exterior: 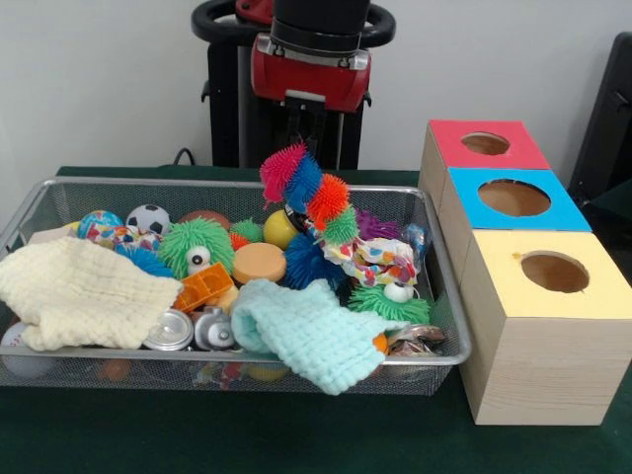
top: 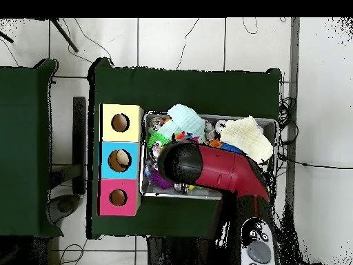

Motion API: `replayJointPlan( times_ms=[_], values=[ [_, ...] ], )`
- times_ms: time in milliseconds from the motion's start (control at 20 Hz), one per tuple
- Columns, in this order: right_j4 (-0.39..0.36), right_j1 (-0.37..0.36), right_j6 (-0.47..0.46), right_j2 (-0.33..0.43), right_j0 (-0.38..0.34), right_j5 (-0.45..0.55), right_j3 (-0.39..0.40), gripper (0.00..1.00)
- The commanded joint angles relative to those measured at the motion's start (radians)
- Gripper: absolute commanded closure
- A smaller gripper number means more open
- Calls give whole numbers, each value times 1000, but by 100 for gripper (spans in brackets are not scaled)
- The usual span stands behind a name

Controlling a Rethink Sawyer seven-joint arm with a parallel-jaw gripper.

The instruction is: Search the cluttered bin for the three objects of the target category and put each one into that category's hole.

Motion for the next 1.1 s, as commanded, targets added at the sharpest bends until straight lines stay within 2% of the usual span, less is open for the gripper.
replayJointPlan(
  times_ms=[50,1100],
  values=[
    [2,19,81,88,6,57,35,100],
    [25,53,143,64,66,49,8,100]
  ],
)
